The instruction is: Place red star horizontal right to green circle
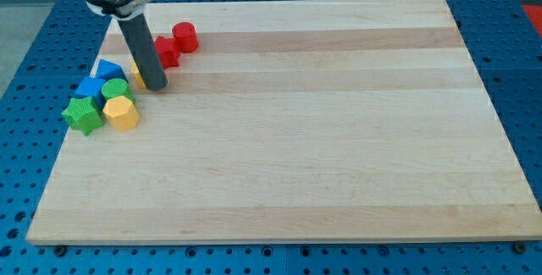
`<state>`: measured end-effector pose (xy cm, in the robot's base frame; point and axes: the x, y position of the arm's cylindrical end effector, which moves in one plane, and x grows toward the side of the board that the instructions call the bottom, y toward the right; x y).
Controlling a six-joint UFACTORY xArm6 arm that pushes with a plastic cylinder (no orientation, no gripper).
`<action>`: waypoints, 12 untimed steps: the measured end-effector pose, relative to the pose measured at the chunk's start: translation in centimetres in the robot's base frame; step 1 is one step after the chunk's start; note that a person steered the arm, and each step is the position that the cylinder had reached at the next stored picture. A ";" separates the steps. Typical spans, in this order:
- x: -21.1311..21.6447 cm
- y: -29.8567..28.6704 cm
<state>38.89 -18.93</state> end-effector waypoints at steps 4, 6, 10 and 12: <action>-5.6 9.1; -4.8 1.9; -2.5 0.4; -2.5 0.2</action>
<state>36.42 -18.72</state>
